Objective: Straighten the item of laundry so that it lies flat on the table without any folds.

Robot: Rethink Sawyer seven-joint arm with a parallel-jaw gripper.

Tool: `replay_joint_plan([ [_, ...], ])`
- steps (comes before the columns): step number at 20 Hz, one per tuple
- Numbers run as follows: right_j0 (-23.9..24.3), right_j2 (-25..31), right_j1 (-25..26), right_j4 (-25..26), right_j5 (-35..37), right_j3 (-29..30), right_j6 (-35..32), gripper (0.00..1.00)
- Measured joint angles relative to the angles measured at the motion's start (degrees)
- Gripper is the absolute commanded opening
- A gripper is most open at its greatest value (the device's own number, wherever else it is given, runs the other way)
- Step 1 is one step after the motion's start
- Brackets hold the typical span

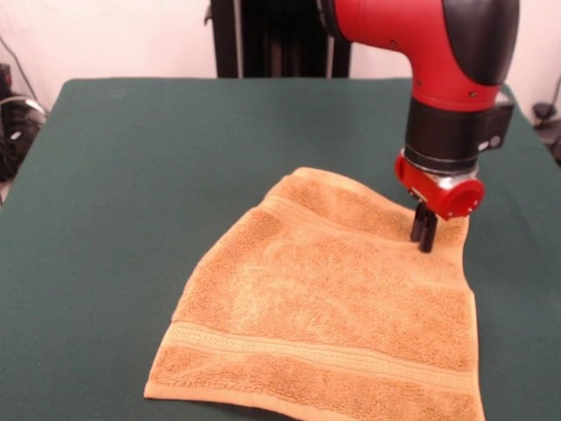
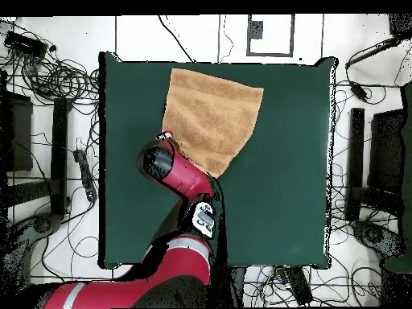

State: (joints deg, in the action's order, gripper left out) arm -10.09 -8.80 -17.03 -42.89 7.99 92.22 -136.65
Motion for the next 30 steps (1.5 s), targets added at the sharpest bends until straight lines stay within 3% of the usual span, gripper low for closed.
replay_joint_plan([
  [10,-0.08,1.28,-0.67,-4.63,-2.65,2.1,0.0,0.0],
  [30,-5.4,2.21,-0.54,-15.07,-4.18,2.55,-0.01,0.0],
])
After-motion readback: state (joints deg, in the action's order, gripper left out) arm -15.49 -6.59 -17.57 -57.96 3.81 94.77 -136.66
